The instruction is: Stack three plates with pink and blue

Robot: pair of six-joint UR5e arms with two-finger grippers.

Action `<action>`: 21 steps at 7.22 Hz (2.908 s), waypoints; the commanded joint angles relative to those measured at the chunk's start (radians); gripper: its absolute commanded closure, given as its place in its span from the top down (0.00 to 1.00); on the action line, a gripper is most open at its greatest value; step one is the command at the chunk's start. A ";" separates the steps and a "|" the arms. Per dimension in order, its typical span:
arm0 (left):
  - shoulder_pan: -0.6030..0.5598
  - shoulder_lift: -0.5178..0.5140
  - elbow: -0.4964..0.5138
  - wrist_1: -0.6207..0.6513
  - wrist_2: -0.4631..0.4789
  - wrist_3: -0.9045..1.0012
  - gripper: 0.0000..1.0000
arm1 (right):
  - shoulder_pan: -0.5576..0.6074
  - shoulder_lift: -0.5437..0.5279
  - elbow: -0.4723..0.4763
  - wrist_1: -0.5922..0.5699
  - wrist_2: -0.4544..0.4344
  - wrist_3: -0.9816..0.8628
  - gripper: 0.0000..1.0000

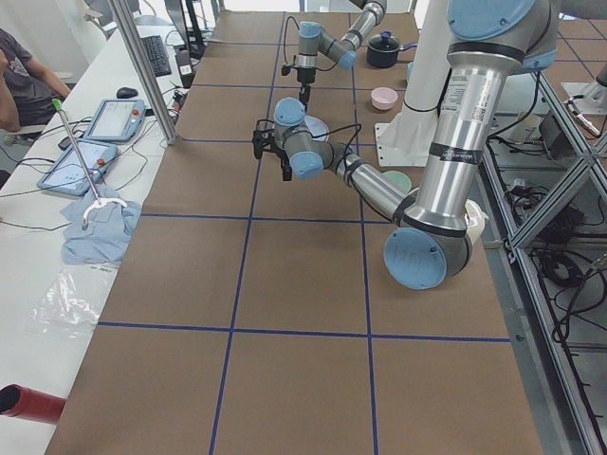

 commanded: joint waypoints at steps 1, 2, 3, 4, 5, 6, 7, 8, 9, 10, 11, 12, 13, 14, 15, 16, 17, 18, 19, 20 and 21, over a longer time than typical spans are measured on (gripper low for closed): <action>-0.002 -0.002 0.001 0.000 0.000 0.000 1.00 | 0.033 -0.006 0.010 0.000 0.015 0.000 1.00; -0.022 0.003 0.002 0.002 0.000 0.024 1.00 | 0.074 -0.035 0.025 -0.002 0.027 -0.003 1.00; -0.060 0.032 0.001 0.011 -0.002 0.119 1.00 | 0.134 -0.069 0.054 -0.061 0.038 -0.018 1.00; -0.121 0.061 0.001 0.056 -0.014 0.259 1.00 | 0.172 -0.087 0.097 -0.183 0.040 -0.096 1.00; -0.198 0.081 -0.001 0.130 -0.014 0.411 1.00 | 0.204 -0.095 0.135 -0.350 0.029 -0.267 1.00; -0.288 0.081 0.007 0.229 -0.011 0.599 1.00 | 0.246 -0.118 0.168 -0.482 0.028 -0.439 1.00; -0.386 0.081 0.018 0.335 -0.003 0.811 1.00 | 0.305 -0.164 0.169 -0.523 0.040 -0.600 1.00; -0.480 0.081 0.051 0.397 0.000 0.989 1.00 | 0.379 -0.220 0.166 -0.525 0.049 -0.764 1.00; -0.558 0.081 0.105 0.425 0.000 1.149 1.00 | 0.474 -0.280 0.154 -0.525 0.099 -0.942 1.00; -0.631 0.086 0.164 0.426 -0.002 1.264 1.00 | 0.581 -0.320 0.116 -0.525 0.189 -1.091 1.00; -0.700 0.130 0.189 0.413 -0.003 1.310 1.00 | 0.672 -0.369 0.082 -0.525 0.258 -1.244 1.00; -0.740 0.156 0.188 0.419 -0.011 1.309 1.00 | 0.750 -0.411 0.059 -0.525 0.300 -1.375 1.00; -0.746 0.208 0.179 0.408 -0.058 1.296 1.00 | 0.778 -0.445 0.051 -0.523 0.326 -1.390 1.00; -0.742 0.204 0.205 0.384 -0.093 1.301 1.00 | 0.778 -0.440 0.009 -0.512 0.321 -1.401 1.00; -0.745 0.237 0.214 0.339 -0.091 1.313 1.00 | 0.836 -0.439 -0.002 -0.511 0.322 -1.401 1.00; -0.745 0.280 0.232 0.325 -0.092 1.312 1.00 | 0.916 -0.446 0.001 -0.511 0.328 -1.401 1.00; -0.743 0.284 0.251 0.331 -0.091 1.301 1.00 | 0.933 -0.460 0.008 -0.511 0.330 -1.399 1.00; -0.743 0.285 0.252 0.339 -0.092 1.299 1.00 | 0.935 -0.462 0.008 -0.511 0.311 -1.387 1.00; -0.740 0.288 0.248 0.339 -0.091 1.296 1.00 | 0.935 -0.468 0.001 -0.515 0.270 -1.385 1.00; -0.731 0.287 0.246 0.337 -0.089 1.278 1.00 | 0.938 -0.488 0.014 -0.514 0.252 -1.385 1.00; -0.710 0.285 0.239 0.337 -0.091 1.229 1.00 | 0.961 -0.491 0.017 -0.525 0.254 -1.385 1.00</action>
